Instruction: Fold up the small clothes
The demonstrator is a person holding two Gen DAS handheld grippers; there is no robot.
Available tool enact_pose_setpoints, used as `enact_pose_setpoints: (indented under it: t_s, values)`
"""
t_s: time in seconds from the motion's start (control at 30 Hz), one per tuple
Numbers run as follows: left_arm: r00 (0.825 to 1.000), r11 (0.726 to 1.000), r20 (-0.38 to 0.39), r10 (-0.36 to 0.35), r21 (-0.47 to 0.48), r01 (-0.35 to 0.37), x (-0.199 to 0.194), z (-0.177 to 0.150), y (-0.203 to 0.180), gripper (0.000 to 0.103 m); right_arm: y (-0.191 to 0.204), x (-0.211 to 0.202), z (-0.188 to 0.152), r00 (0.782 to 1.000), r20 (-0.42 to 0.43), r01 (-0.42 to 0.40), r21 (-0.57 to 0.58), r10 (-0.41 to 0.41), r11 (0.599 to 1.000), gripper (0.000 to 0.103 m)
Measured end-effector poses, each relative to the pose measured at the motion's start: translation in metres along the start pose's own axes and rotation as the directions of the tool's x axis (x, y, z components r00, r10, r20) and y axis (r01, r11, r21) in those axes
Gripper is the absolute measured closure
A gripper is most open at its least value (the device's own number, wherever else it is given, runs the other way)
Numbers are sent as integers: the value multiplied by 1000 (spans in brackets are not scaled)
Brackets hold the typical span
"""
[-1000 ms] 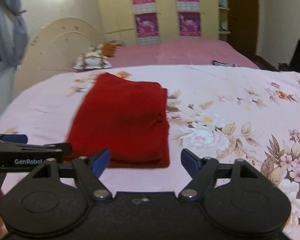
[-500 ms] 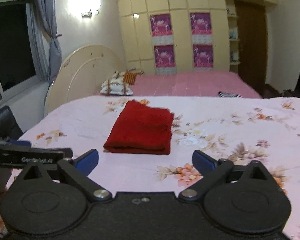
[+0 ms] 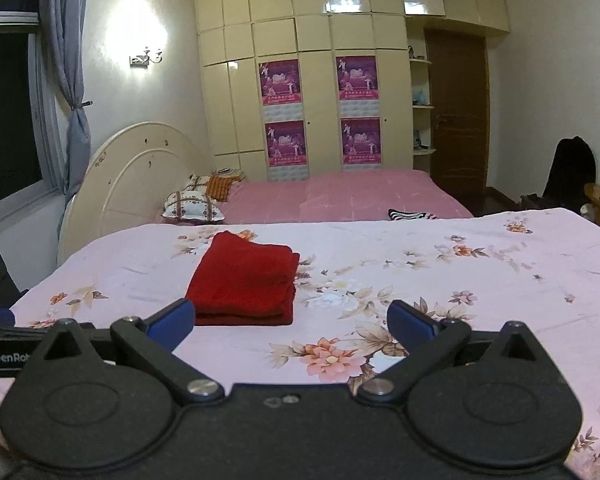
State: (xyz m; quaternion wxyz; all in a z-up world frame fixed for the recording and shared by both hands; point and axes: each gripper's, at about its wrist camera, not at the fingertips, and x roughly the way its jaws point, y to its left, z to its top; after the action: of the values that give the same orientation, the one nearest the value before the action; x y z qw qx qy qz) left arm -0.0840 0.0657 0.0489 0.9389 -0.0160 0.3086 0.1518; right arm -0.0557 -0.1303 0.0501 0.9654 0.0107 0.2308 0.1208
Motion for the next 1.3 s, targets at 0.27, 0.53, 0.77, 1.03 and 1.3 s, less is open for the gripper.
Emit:
enact_pose_setpoints:
  t_s: [0.27,0.53,0.77,1.03,1.3]
  values:
    - [1000,1000,3,3,-2,-3,-4,-2,-1,0,0,-6,-4,1000,4,-6,-9,6,1000,1]
    - [1000,1000,0,1,1,-1,-3,-1,-5,0,-1,-8,-6,1000,4,-3,-5,3,1000,1]
    - [1000,1000,-2,2,1,-2,-2,-1,-4,0,-1,-8,-6,1000,2,-4,-4,4,1000,1]
    - [1000,1000,-10,3,2,-3,2,0,-5,0,0,-7,-7,1000,-3,-5,-6,5,1000,1]
    - [1000,1000,-11,5,0,-5,5,0,-4,0,1,-5,-9,1000,-8,-9,-10,9,1000,1]
